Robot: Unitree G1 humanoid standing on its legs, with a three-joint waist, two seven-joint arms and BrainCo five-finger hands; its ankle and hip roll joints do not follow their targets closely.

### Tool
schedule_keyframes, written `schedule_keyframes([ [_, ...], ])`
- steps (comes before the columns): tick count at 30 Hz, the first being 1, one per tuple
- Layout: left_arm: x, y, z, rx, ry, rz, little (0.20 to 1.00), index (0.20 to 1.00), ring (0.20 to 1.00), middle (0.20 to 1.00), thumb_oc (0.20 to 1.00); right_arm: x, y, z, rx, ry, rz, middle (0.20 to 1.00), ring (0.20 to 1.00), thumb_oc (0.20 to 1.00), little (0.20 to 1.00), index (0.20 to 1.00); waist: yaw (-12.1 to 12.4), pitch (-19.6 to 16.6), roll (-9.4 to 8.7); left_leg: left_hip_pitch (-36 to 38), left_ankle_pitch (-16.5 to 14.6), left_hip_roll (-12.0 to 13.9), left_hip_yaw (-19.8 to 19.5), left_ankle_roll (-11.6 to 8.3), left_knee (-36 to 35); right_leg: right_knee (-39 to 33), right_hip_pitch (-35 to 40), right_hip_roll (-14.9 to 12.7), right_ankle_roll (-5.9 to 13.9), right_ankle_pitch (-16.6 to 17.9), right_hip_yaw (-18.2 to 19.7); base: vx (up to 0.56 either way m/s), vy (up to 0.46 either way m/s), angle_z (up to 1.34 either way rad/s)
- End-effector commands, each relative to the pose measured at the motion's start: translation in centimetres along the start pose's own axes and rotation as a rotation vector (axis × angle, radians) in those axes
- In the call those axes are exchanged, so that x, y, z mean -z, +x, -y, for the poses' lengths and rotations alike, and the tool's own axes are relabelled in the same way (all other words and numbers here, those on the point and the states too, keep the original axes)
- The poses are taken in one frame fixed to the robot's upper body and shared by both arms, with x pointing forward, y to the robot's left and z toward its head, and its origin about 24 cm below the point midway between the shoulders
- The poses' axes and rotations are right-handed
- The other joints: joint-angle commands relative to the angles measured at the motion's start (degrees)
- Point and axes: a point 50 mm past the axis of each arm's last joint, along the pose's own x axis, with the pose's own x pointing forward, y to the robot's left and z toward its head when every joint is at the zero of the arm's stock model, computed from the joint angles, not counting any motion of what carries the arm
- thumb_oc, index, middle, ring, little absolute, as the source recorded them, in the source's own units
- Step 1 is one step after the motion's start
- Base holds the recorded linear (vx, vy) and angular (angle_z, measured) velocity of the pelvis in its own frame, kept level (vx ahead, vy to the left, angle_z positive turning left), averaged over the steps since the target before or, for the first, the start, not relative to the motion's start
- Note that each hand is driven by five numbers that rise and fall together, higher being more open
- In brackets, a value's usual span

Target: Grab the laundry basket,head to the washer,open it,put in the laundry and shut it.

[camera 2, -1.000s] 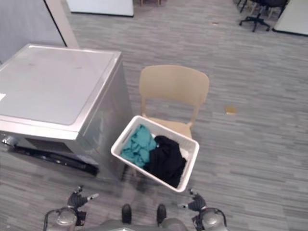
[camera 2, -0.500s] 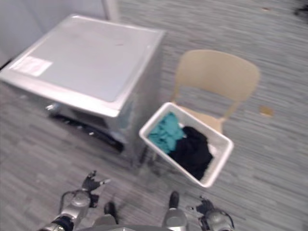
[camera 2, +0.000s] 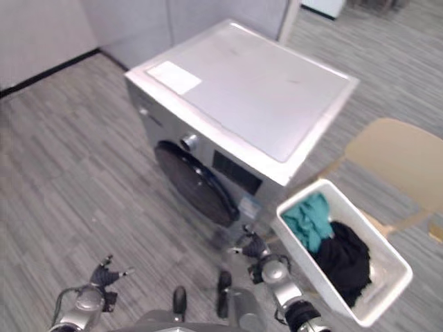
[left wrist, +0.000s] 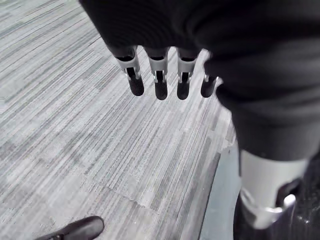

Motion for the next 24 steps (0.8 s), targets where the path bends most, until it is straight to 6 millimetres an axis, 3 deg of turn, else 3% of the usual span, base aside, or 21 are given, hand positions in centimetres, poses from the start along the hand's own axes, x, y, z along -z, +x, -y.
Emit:
schedule_keyframes([
  [1, -2.3, 0.6, -1.1, -0.055, -0.027, 0.091, 1.000, 1.000, 1.000, 1.000, 1.000, -2.2, 0.3, 1.0, 0.052, 0.000, 0.111, 1.000, 1.000, 1.000, 1.000, 1.000, 0.5, 0.2, -0.26, -3.4, -4.4, -0.8, 0.7, -1.14, 3.8, -6.9, 6.1, -1.1, 4.19, -3.2, 2.2, 0.09, -0.020, 0.25],
  [5, -0.4, 0.1, -0.8, -0.060, -0.017, 0.035, 1.000, 1.000, 1.000, 1.000, 1.000, -5.0, 0.6, 2.7, 0.152, -0.085, 0.224, 1.000, 1.000, 1.000, 1.000, 1.000, 1.5, -1.4, 0.68, -2.5, -3.5, -0.9, 0.5, -1.03, 1.8, -11.1, 8.4, -1.5, 4.20, -2.3, 1.4, 0.09, -0.010, 0.05],
  [11, -0.1, -0.1, -0.7, -0.063, -0.006, 0.030, 1.000, 1.000, 1.000, 1.000, 1.000, -6.2, 0.9, 3.6, 0.211, -0.087, 0.260, 1.000, 1.000, 1.000, 1.000, 1.000, 2.3, -1.5, 1.29, -1.6, -2.7, -1.0, 0.5, -1.01, -0.3, -13.5, 9.9, -1.7, 4.54, -1.7, 1.0, 0.02, 0.007, 0.04],
  [18, -0.4, 0.0, -0.7, -0.054, 0.002, 0.042, 1.000, 1.000, 1.000, 1.000, 1.000, -6.8, 2.0, 2.5, 0.167, 0.027, 0.236, 1.000, 1.000, 1.000, 1.000, 1.000, 3.8, -0.3, 1.94, -2.2, -2.2, -1.0, 0.3, -1.05, -0.8, -14.8, 9.8, -2.3, 4.92, -0.9, 0.4, -0.02, 0.013, 0.02],
  [24, -0.8, 0.3, -1.1, -0.061, 0.004, 0.044, 1.000, 1.000, 1.000, 1.000, 1.000, -10.4, 2.7, -0.7, 0.010, 0.145, 0.330, 1.000, 1.000, 1.000, 1.000, 1.000, 6.2, 1.2, 1.91, -4.4, -1.5, -0.8, -0.1, -1.04, -0.5, -14.6, 8.3, -2.7, 5.09, -0.4, 0.1, -0.05, 0.022, -0.04],
])
